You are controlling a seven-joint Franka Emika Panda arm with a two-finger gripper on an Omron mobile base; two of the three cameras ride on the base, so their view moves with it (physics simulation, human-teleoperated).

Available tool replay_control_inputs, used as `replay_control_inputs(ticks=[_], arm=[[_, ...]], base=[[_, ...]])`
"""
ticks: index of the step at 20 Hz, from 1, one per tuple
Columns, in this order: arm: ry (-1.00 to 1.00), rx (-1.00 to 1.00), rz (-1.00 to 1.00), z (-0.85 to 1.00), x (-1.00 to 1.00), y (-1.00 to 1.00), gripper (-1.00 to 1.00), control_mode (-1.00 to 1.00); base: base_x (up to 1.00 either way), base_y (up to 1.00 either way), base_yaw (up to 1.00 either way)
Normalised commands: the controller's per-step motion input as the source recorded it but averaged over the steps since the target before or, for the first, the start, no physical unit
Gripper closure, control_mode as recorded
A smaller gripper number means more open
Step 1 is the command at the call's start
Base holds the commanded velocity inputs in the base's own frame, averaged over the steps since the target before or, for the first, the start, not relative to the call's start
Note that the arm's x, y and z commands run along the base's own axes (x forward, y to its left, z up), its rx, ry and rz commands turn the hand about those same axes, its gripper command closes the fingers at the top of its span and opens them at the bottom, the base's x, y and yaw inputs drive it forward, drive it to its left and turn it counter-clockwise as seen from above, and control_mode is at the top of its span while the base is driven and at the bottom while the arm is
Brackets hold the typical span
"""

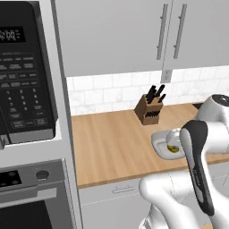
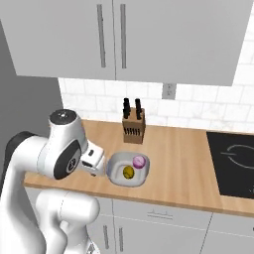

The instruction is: Take the meat container that has the fish and place it on the second highest rack of the freezer. Then take the vegetable container that has the lemon and onion and place it on the highest rack of the freezer.

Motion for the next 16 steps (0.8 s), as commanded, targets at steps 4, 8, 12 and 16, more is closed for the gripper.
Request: replay_control_inputs(ticks=[4,8,12,16], arm=[[-0.11,0.28,-0.4,-0.32,0.12,-1.0,-1.0,-1.0],[0.1,0.27,-0.46,-0.37,0.3,-1.0,-1.0,-1.0],[0.13,0.24,-0.49,-0.33,0.41,-0.78,-1.0,-1.0],[0.24,0.03,-0.35,-0.34,0.68,-0.15,-1.0,-1.0]], base=[[0.0,0.0,0.0],[0.0,0.0,0.0],[0.0,0.0,0.0],[0.0,0.0,0.0]])
